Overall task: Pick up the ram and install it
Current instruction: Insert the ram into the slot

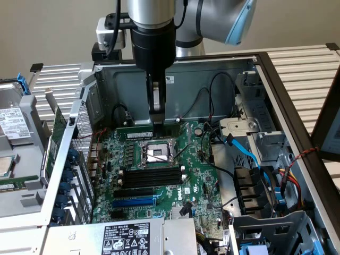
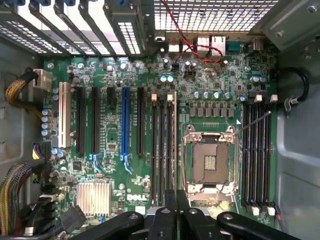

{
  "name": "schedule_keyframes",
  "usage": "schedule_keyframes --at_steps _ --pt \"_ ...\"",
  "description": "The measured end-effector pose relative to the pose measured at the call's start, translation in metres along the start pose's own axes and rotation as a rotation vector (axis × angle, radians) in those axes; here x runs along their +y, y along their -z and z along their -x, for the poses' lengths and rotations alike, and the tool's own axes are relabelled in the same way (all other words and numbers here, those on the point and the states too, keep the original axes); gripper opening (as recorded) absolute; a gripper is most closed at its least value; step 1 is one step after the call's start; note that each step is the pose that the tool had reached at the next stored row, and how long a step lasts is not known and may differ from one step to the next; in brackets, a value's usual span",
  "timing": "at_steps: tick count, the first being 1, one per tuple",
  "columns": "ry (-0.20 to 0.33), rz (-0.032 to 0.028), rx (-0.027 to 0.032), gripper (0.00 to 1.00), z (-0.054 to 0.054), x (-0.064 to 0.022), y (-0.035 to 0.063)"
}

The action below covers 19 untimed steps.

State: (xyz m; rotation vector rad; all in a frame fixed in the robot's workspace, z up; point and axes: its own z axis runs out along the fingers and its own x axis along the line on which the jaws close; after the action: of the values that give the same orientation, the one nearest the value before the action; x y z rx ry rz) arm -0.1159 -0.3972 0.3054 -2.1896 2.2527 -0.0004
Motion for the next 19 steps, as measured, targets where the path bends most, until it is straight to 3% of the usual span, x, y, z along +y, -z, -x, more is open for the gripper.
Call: schedule_keyframes --at_steps 13,19 --pt "0.002 -0.0017 0.0007 0.13 -0.004 -0.0003 -0.0184" --pt "0.002 -0.0022 0.0044 0.13 -0.008 -0.0014 -0.0208"
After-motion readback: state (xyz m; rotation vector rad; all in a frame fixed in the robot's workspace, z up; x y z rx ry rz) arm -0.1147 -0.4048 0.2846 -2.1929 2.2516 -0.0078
